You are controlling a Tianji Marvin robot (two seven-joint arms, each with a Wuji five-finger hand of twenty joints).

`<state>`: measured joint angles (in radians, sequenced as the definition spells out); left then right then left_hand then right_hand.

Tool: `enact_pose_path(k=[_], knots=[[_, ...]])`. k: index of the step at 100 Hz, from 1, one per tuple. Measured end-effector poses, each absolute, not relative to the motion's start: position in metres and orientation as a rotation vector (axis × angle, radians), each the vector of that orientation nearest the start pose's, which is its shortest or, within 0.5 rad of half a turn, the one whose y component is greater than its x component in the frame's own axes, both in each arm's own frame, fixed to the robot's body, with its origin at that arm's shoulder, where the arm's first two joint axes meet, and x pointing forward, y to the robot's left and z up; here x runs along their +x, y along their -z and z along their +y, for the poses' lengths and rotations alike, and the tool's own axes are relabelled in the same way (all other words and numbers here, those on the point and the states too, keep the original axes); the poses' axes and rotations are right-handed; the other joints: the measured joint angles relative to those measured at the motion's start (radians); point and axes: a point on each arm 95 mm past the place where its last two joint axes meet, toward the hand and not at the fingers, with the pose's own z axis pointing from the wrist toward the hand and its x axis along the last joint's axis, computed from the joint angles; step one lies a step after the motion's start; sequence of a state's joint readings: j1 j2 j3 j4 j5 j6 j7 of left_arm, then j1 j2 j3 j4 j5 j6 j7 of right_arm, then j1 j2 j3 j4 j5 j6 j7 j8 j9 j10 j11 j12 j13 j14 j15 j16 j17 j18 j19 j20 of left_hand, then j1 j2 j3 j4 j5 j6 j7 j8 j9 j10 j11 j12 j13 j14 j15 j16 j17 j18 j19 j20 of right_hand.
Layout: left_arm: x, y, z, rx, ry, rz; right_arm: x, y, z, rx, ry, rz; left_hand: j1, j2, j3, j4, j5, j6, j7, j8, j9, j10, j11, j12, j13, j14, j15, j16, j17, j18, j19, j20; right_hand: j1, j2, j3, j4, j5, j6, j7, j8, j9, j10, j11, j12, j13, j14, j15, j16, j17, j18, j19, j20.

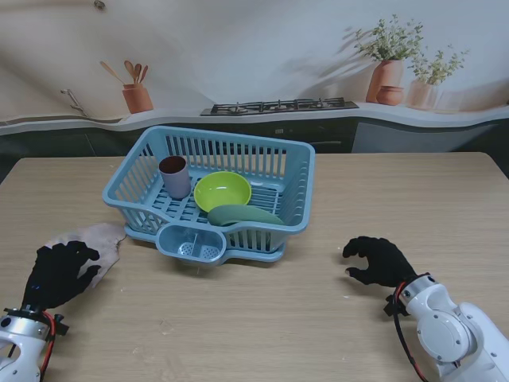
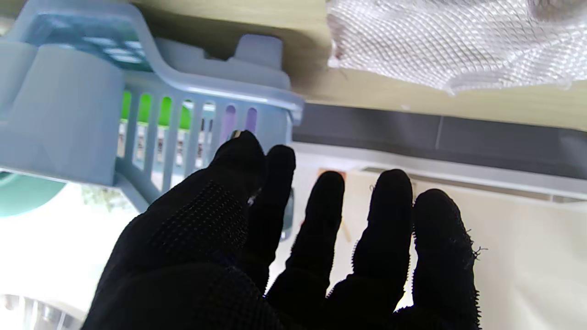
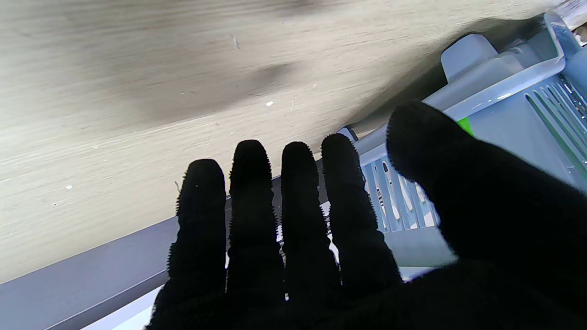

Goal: Clear dishes and wipe the table

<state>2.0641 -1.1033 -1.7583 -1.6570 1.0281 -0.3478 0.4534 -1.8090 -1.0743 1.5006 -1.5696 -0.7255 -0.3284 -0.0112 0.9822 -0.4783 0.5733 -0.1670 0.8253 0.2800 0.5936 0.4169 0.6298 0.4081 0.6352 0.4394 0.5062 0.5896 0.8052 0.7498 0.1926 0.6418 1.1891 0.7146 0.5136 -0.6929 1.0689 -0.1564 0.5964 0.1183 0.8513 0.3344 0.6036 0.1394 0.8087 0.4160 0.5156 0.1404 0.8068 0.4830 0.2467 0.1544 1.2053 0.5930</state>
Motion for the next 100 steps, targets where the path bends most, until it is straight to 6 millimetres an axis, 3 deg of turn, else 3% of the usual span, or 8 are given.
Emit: enact_pose_path(k=[19,21,30,100], knots=[[0.266,0.333,0.157,-1.202,1.548,1.159,0.342,0.364,-0.09,1.51,-1.667,1.407,0.0,0.015,-0.028,0.001,0.0,0.0,0.0,0.0,0.0,0.0,0.0,0.0,0.001,0.008,0.0,0.003,0.003,0.001,0.009,0.002,0.0,0.0,-0.001,0.0,0.0,0.0,-0.01,0.0,0.0,0.0,0.0,0.0,0.0,0.0,-0.027,-0.012,-0.011,0.014,-0.01,0.0],[0.265,0.333,0.157,-1.213,1.551,1.161,0.342,0.364,-0.09,1.514,-1.668,1.408,0.0,0.027,-0.059,0.019,0.0,0.0,0.0,0.0,0.0,0.0,0.0,0.0,0.001,0.008,0.0,0.003,0.003,0.001,0.009,0.002,0.0,0.0,-0.001,0.0,0.0,0.0,-0.01,0.0,0.0,0.0,0.0,0.0,0.0,0.0,-0.034,-0.012,-0.011,0.014,-0.02,0.0],[0.262,0.333,0.154,-1.299,1.583,1.146,0.34,0.365,-0.088,1.528,-1.674,1.41,0.001,0.04,-0.086,0.031,0.0,0.0,0.0,0.0,0.0,0.0,0.0,0.0,0.001,0.009,0.0,0.003,0.003,0.001,0.009,0.002,-0.001,0.0,-0.016,0.0,-0.001,0.0,-0.015,0.0,0.0,0.0,-0.024,-0.011,0.0,0.0,-0.066,-0.027,-0.013,0.027,-0.036,-0.002],[0.254,0.325,0.138,-1.489,1.775,1.14,0.329,0.356,-0.072,1.565,-1.771,1.398,0.002,0.052,-0.122,0.041,0.0,-0.001,-0.062,0.017,-0.001,0.0,-0.023,0.0,0.001,0.009,-0.017,0.003,-0.007,-0.013,0.009,0.002,-0.015,0.0,-0.039,0.0,-0.018,0.0,-0.066,-0.026,-0.004,0.002,-0.064,-0.034,-0.001,0.0,-0.11,-0.049,-0.021,0.037,-0.058,-0.021]])
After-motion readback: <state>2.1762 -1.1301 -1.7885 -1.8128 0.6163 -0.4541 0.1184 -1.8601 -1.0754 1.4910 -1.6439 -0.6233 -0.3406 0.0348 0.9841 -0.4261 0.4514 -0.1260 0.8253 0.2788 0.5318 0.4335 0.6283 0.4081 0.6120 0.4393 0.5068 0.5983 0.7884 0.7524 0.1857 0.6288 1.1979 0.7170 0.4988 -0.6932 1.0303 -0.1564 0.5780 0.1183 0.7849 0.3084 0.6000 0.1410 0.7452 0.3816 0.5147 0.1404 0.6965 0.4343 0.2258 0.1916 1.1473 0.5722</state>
